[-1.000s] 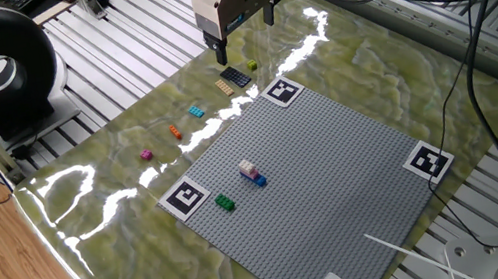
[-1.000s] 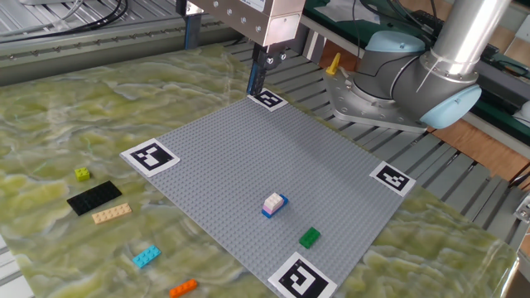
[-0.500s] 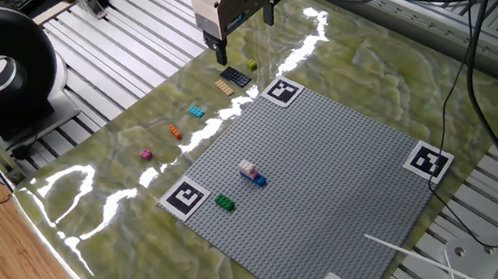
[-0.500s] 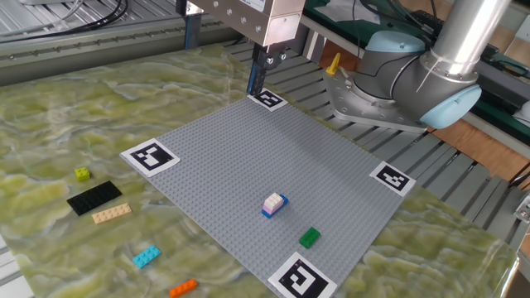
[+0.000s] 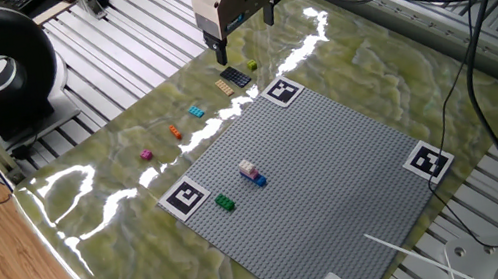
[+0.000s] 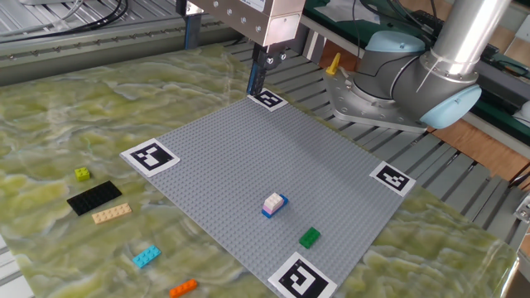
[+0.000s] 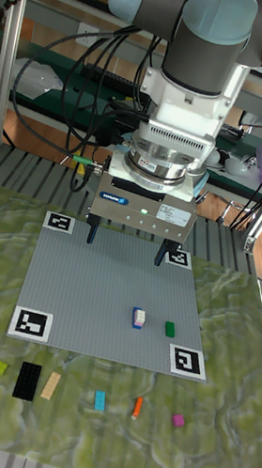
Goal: Stack small Lego blocks randomly, one at a time
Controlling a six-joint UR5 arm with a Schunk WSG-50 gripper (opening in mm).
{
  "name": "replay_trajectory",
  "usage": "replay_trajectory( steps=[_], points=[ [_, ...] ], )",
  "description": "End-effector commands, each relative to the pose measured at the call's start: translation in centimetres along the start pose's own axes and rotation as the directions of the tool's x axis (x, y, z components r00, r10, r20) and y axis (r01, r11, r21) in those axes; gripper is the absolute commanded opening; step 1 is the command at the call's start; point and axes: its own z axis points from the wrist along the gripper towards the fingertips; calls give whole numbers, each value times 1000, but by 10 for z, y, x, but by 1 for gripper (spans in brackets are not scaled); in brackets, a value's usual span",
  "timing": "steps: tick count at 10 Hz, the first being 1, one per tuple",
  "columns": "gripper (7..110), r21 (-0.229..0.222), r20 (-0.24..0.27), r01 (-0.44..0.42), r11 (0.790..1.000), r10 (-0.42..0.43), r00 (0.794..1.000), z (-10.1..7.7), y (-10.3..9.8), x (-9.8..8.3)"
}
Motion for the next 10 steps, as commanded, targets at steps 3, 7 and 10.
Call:
replay_trajectory(
  steps=[3,7,10],
  points=[
    [7,-110,98,-179,978,190,977,1,26,-30],
    [7,-104,96,-179,978,189,977,1,24,-29],
    [7,-69,101,-162,984,169,980,2,15,-28]
  ],
)
